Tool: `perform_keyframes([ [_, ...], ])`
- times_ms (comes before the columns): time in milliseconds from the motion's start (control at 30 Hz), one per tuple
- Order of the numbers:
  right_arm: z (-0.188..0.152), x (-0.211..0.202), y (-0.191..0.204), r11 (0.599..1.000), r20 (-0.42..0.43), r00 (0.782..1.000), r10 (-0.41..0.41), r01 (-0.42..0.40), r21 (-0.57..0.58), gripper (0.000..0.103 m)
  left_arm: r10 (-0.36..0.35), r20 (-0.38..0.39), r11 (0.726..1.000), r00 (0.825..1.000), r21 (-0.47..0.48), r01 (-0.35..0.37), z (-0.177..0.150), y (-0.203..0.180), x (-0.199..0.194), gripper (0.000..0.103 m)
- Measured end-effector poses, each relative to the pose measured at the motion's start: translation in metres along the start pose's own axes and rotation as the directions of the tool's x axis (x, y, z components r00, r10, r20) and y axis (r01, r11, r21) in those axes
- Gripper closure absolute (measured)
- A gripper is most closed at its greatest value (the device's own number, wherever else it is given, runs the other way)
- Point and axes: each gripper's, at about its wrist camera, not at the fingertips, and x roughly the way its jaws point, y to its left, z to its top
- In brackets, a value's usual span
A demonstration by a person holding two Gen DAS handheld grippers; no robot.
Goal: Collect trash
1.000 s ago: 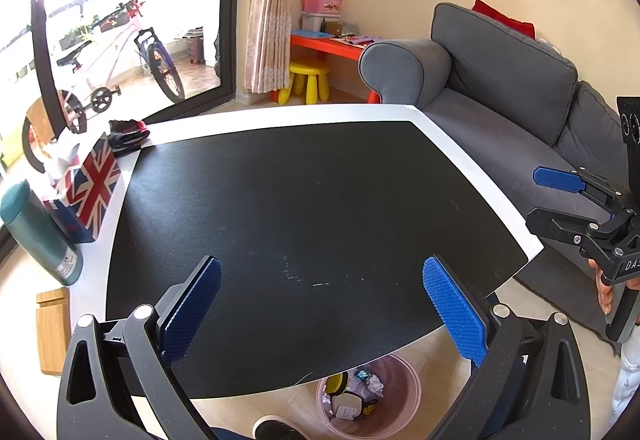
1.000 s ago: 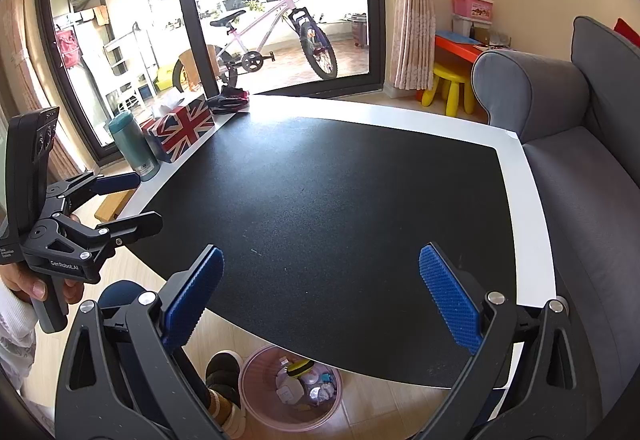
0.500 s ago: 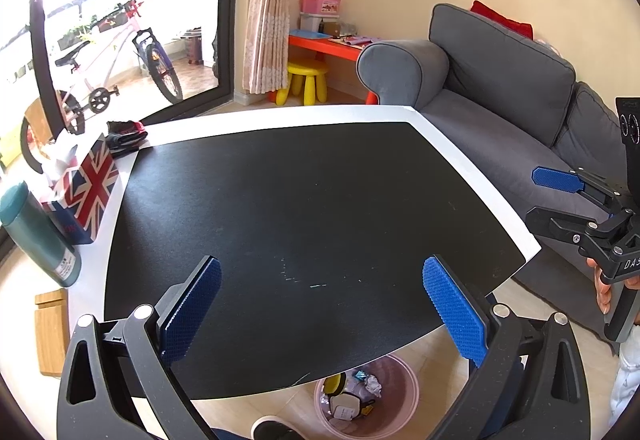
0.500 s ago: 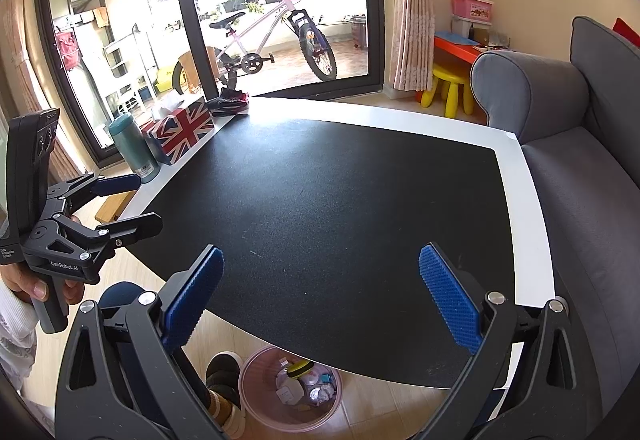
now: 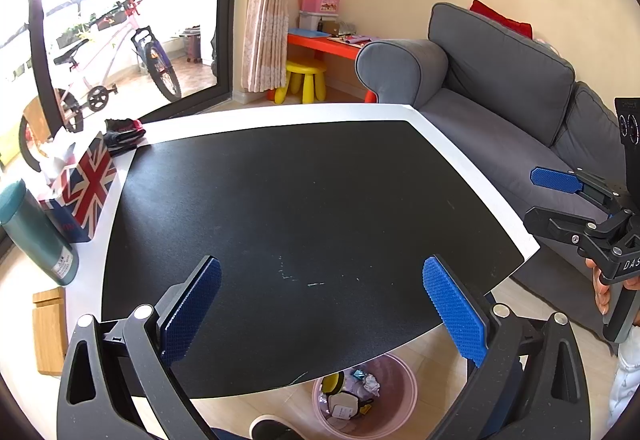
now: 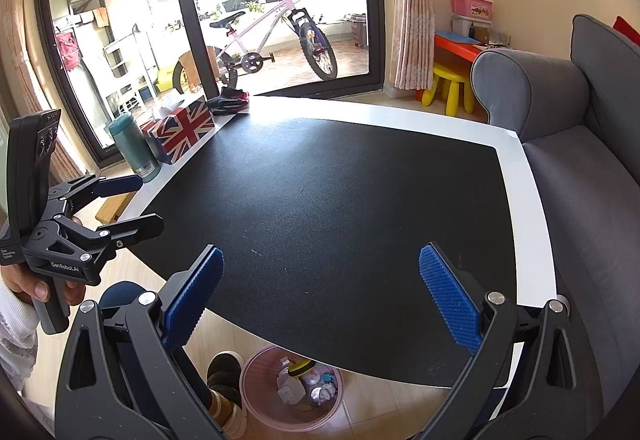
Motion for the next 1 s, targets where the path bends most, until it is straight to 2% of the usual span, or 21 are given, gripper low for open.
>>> perform_keyframes([
  [1000, 0.0003, 0.0000, -0.0009, 1.000, 0.001, 1.000, 0.001, -0.001, 0.003, 0.006, -0.014, -0.001, 1.000, 1.000, 0.004, 0.014, 0.0016, -0.0044, 0.0014, 0.006],
])
